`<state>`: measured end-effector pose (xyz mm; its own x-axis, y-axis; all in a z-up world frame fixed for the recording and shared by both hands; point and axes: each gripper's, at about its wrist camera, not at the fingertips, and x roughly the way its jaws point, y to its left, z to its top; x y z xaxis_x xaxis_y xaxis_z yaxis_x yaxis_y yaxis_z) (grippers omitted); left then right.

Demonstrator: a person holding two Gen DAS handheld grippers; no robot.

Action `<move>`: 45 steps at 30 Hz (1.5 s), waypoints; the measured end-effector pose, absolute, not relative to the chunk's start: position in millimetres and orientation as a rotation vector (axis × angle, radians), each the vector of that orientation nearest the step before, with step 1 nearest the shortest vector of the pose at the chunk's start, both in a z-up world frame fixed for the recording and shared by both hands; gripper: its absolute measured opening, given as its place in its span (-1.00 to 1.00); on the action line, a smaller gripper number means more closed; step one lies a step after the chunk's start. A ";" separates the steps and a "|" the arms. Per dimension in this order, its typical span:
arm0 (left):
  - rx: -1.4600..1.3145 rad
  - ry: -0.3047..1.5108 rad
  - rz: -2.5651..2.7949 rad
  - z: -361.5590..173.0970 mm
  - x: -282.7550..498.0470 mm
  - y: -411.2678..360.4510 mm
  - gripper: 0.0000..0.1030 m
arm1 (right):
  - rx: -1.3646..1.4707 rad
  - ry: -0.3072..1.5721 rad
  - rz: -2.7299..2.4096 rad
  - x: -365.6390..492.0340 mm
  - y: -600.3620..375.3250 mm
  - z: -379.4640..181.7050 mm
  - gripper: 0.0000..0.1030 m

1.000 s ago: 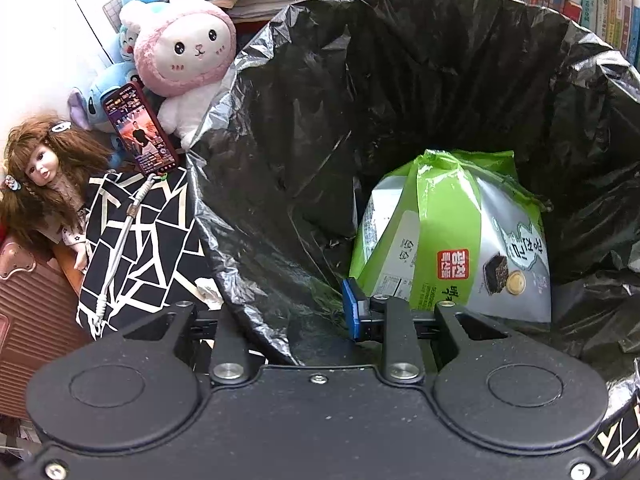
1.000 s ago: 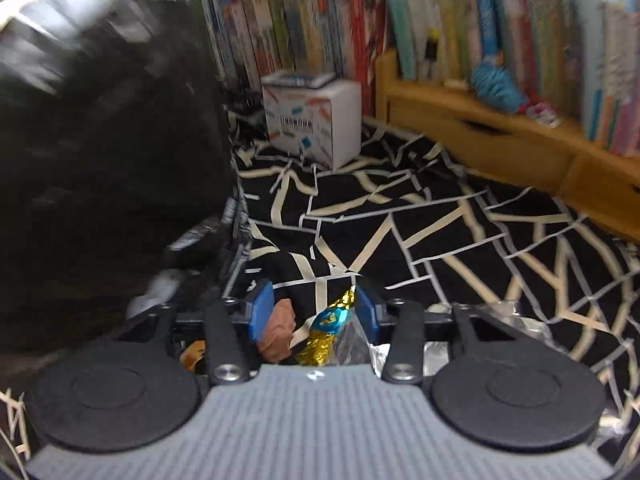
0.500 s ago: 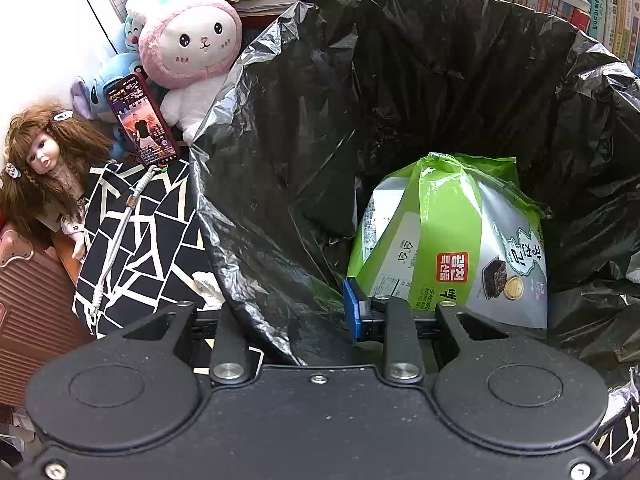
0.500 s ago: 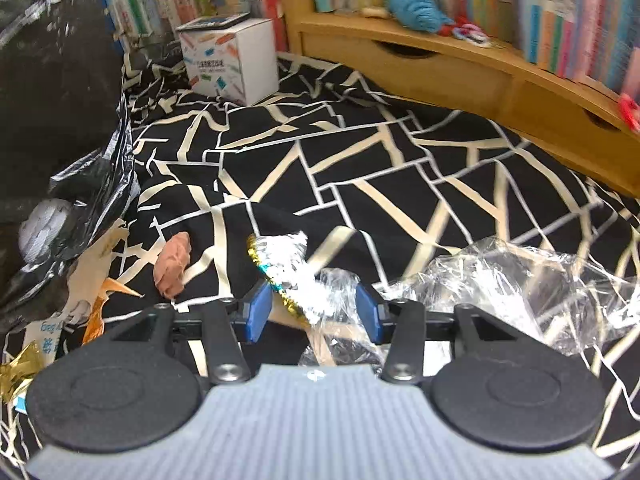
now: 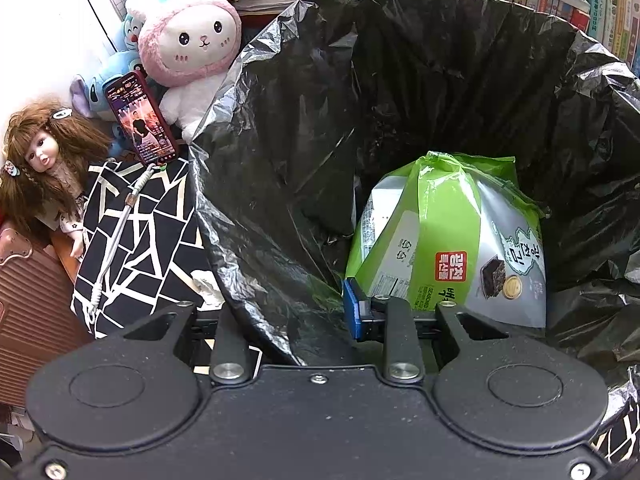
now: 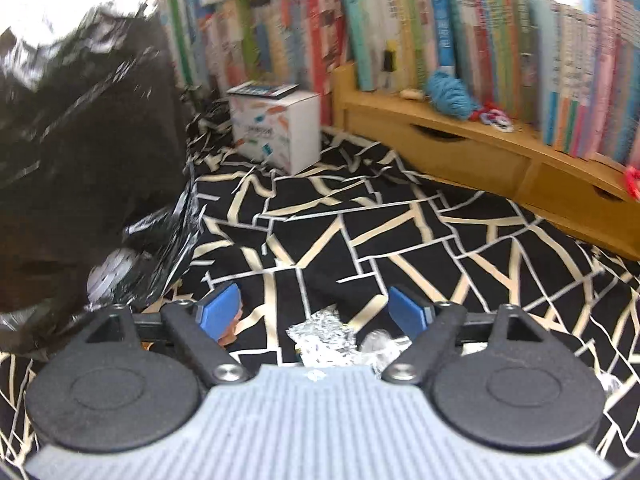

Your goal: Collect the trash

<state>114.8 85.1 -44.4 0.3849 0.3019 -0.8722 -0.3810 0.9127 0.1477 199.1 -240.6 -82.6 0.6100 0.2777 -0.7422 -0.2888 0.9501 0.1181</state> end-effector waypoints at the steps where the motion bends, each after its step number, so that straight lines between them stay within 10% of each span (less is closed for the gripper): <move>1: -0.084 1.090 0.435 -44.4 114.3 85.4 -0.46 | 0.002 0.860 0.335 197.9 -244.5 -81.3 0.72; 10: -0.069 1.093 0.429 -45.3 113.7 83.8 -0.45 | -0.215 0.972 0.459 220.2 -207.8 -108.5 0.67; 13: -0.070 1.092 0.428 -45.1 114.2 83.2 -0.45 | -0.255 1.066 0.440 232.4 -205.2 -130.4 0.34; 15: -0.073 1.090 0.426 -45.2 113.6 83.1 -0.45 | -0.268 1.111 0.433 230.6 -207.8 -138.2 -0.59; 18: -0.080 1.087 0.424 -45.1 113.8 84.3 -0.45 | -0.240 1.091 0.438 215.6 -214.5 -133.4 -0.70; 45: -0.096 1.093 0.377 -47.5 113.0 90.2 -0.44 | -0.065 0.785 0.439 170.6 -213.3 10.3 -0.71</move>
<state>113.0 90.2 -47.5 0.4034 0.2507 -0.8800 -0.3446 0.9326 0.1078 170.6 -213.3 10.3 0.6225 0.3582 -0.6959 -0.4057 0.9080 0.1045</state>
